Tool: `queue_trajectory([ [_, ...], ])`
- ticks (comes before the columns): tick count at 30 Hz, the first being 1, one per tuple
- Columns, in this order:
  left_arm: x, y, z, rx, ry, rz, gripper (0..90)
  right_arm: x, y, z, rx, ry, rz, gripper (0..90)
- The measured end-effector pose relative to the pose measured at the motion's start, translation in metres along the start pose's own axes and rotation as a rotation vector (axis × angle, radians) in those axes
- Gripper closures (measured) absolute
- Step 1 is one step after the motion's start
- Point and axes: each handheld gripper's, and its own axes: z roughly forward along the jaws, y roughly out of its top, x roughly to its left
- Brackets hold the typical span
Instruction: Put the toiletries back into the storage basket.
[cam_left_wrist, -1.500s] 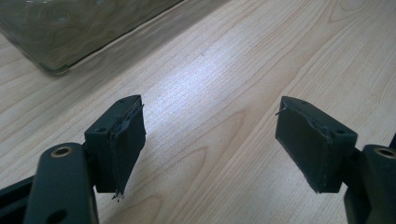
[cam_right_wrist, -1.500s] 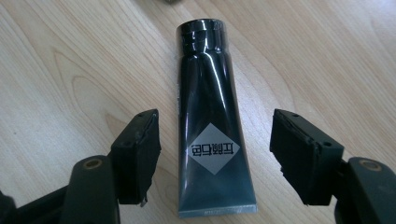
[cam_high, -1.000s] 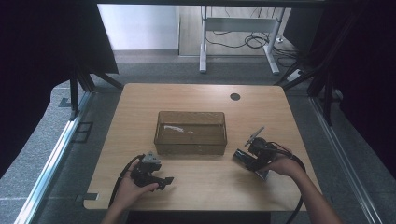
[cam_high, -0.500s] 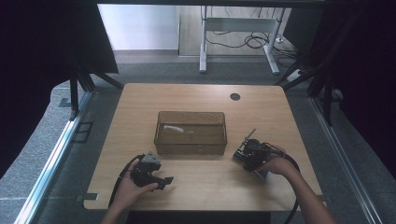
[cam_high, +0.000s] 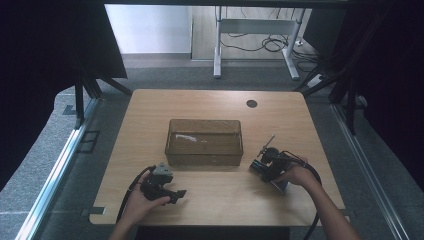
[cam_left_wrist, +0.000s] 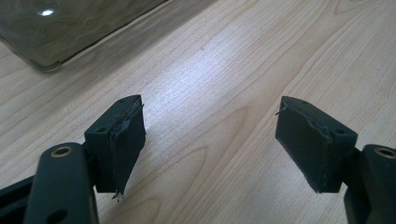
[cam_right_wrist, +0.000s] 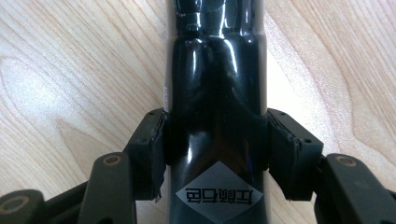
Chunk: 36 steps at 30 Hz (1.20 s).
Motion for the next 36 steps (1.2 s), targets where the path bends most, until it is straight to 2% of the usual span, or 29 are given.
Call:
queue_trajectory([
  [5,0.001,0.000,-0.001,-0.004,0.001,-0.004,24.5,-0.005,0.004,-0.002,0.043,0.034,0.005,44.4],
  [8,0.001,0.000,-0.001,-0.007,-0.001,-0.010,24.5,-0.006,0.004,-0.005,0.042,0.035,-0.002,44.5],
  [15,0.000,0.000,0.001,-0.002,-0.003,-0.002,24.6,-0.004,0.007,-0.027,0.000,0.032,-0.022,44.7],
  [19,0.000,0.000,0.000,-0.005,-0.003,-0.011,24.6,-0.002,0.008,-0.042,-0.018,0.031,-0.046,44.7],
  [22,0.000,0.000,0.001,-0.004,-0.004,-0.010,24.5,-0.002,0.009,-0.051,-0.032,0.041,-0.038,44.7],
  [31,0.000,0.000,0.001,-0.007,-0.004,-0.010,24.6,-0.006,0.013,-0.065,-0.070,0.046,-0.026,44.7],
  [36,0.000,0.000,0.001,-0.004,-0.004,-0.007,24.5,-0.005,0.017,-0.074,-0.090,0.042,-0.044,44.8],
])
